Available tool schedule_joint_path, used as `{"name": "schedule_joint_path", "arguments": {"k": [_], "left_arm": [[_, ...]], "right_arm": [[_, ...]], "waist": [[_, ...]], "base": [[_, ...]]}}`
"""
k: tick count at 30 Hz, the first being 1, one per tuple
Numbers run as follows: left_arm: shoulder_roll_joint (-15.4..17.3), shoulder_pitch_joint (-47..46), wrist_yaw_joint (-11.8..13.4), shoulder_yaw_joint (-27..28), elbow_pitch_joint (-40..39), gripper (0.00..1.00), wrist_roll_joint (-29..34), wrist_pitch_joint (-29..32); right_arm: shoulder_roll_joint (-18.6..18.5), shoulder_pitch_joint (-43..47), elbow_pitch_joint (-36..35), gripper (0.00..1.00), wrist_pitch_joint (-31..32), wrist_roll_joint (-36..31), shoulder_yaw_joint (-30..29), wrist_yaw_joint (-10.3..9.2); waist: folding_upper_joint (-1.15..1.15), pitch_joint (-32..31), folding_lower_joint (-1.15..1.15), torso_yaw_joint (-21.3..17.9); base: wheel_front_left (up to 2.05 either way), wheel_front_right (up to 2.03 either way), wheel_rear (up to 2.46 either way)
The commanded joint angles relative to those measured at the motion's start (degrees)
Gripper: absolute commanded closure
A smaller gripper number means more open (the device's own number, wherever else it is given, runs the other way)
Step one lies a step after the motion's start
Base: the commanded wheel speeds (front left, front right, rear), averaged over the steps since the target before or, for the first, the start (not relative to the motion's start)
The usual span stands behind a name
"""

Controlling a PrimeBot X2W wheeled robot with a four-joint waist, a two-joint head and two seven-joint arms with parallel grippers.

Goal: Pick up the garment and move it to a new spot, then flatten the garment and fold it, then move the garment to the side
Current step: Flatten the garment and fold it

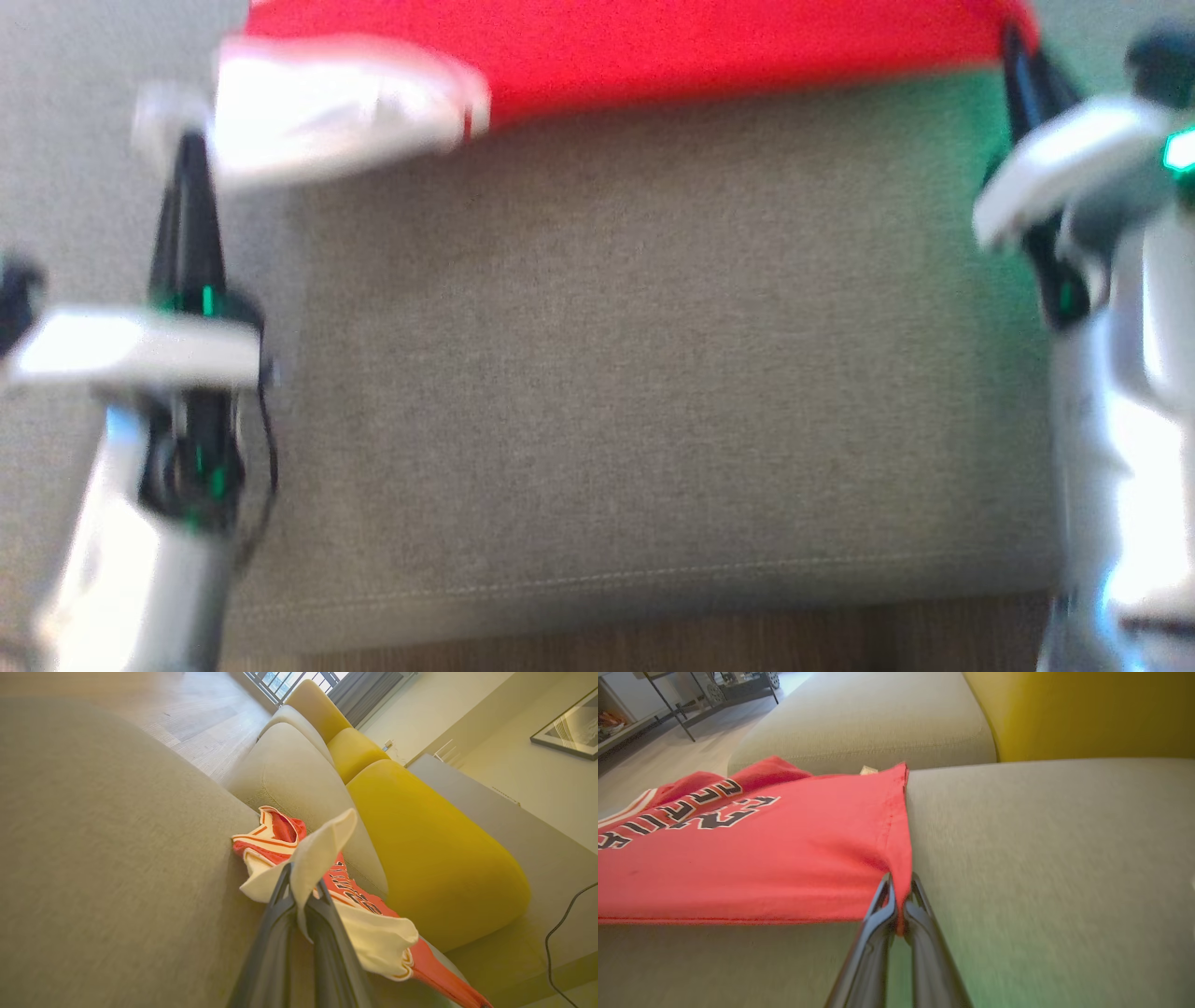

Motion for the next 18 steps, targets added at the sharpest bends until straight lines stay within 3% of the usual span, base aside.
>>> {"name": "schedule_joint_path", "arguments": {"k": [1,9,18], "left_arm": [[1.2,3.0,1.1,4.8,-4.6,1.00,-0.7,-0.3],[-5.7,22.0,3.0,9.0,-16.3,1.00,1.3,-0.3],[-8.3,33.2,6.1,10.8,-25.3,1.00,4.0,-0.3]], "right_arm": [[0.3,4.2,-5.9,1.00,1.1,1.7,1.0,-0.04],[0.3,29.9,-28.6,1.00,7.1,8.1,-0.5,-0.04],[0.3,47.4,-42.0,1.00,10.9,14.4,-5.6,-0.04]], "waist": [[0.00,-2.8,0.01,-0.9],[0.00,-7.3,0.01,0.4],[0.00,-9.7,0.01,-0.2]], "base": [[0.00,0.00,0.00],[0.00,0.00,0.00],[0.00,0.00,0.00]]}}
